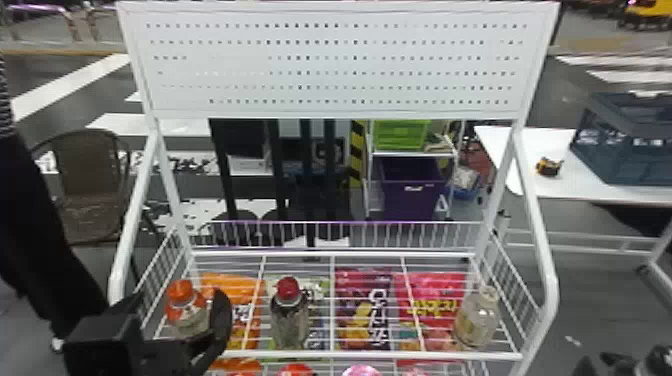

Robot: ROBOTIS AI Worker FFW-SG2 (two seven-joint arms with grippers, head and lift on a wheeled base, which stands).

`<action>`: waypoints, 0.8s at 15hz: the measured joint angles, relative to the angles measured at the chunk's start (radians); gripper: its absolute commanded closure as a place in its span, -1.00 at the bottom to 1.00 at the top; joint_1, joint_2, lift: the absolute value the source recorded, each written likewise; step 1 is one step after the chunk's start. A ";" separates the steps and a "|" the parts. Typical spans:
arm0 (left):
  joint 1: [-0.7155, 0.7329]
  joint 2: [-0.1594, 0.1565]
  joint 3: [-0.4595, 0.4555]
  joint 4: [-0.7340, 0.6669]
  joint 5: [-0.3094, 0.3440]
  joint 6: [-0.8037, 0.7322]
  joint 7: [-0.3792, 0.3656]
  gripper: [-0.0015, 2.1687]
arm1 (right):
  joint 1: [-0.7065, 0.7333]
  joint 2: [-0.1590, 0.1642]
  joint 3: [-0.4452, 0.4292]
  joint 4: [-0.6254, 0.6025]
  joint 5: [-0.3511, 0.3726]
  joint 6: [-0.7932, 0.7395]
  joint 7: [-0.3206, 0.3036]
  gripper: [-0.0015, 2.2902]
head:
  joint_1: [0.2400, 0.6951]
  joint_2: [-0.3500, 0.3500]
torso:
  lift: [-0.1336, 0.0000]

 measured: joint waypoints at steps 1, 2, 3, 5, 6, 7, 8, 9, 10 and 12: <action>0.000 0.000 -0.002 0.000 0.000 -0.002 0.000 -0.97 | 0.000 0.000 -0.001 0.000 0.000 0.000 0.000 -0.50 | 0.14 0.00 | 1.00; 0.000 0.000 -0.002 0.001 0.000 -0.008 -0.001 -0.97 | 0.000 0.000 -0.002 0.001 0.000 0.000 0.001 -0.50 | 0.14 0.00 | 1.00; -0.001 0.000 -0.003 0.004 -0.001 -0.015 -0.001 -0.97 | 0.000 0.000 -0.002 0.002 0.000 -0.002 0.001 -0.50 | 0.14 0.00 | 1.00; -0.004 0.000 -0.006 0.010 -0.009 -0.031 -0.001 -0.97 | 0.000 0.000 -0.002 0.002 0.000 -0.009 0.001 -0.50 | 0.14 0.00 | 1.00; -0.005 0.000 -0.007 0.013 -0.012 -0.044 -0.001 -0.97 | 0.000 0.000 -0.002 0.003 0.000 -0.011 0.001 -0.50 | 0.14 0.00 | 1.00; -0.006 0.000 -0.009 0.019 -0.013 -0.066 0.001 -0.97 | -0.001 0.000 -0.001 0.004 0.000 -0.012 0.001 -0.50 | 0.14 0.00 | 1.00; -0.006 0.000 -0.012 0.026 -0.015 -0.087 0.002 -0.97 | -0.003 0.000 -0.001 0.005 0.000 -0.012 0.001 -0.50 | 0.14 0.00 | 1.00; -0.006 -0.001 -0.014 0.032 -0.015 -0.096 0.002 -0.97 | -0.004 0.000 -0.001 0.005 0.000 -0.012 0.001 -0.50 | 0.14 0.00 | 1.00; -0.006 -0.001 -0.017 0.036 -0.015 -0.101 0.002 -0.97 | -0.005 0.000 -0.001 0.005 0.000 -0.012 0.001 -0.50 | 0.14 0.00 | 1.00; -0.007 -0.002 -0.020 0.040 -0.016 -0.103 0.002 -0.97 | -0.009 0.000 -0.001 0.007 0.000 -0.011 0.001 -0.50 | 0.14 0.00 | 1.00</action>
